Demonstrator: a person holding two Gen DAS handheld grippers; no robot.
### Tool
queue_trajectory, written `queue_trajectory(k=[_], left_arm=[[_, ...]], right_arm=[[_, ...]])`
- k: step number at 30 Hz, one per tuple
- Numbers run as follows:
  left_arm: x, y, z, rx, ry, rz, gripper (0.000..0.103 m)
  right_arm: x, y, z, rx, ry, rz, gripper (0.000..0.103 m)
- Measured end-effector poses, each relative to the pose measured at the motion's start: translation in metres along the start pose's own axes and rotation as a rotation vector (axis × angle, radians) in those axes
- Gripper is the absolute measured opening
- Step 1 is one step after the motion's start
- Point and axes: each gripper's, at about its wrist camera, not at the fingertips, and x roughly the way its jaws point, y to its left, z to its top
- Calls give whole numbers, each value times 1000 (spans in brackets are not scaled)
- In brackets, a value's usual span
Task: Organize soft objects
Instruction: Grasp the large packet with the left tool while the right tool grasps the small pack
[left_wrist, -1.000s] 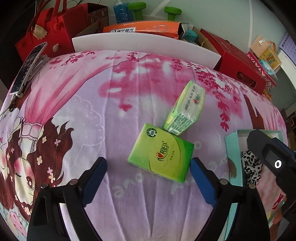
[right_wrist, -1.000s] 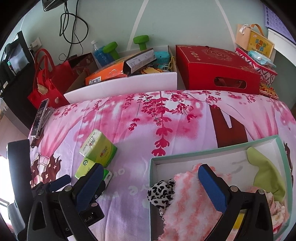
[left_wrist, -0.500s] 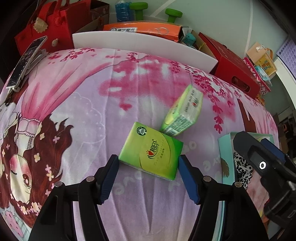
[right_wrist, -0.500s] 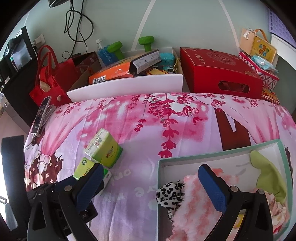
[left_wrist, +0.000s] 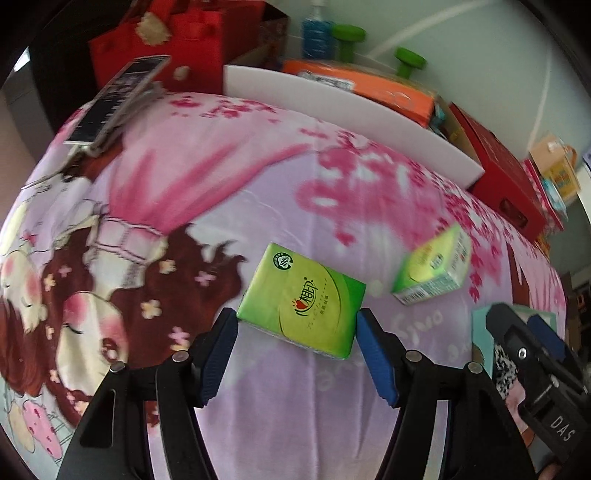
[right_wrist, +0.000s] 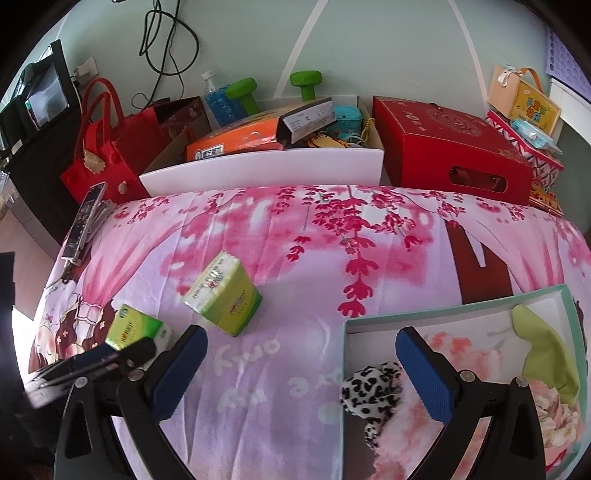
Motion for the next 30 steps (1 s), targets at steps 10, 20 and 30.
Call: queue_trajectory(k=[10, 20, 30], left_arm=[[-11, 40, 7, -121, -38, 35, 67], [-13, 55, 9, -164, -50, 38, 67], [-9, 55, 10, -161, -43, 29, 67]], right_arm=[[11, 34, -3, -66, -30, 12, 103], [27, 54, 0, -77, -80, 10, 76], [40, 60, 4, -78, -96, -21, 51]])
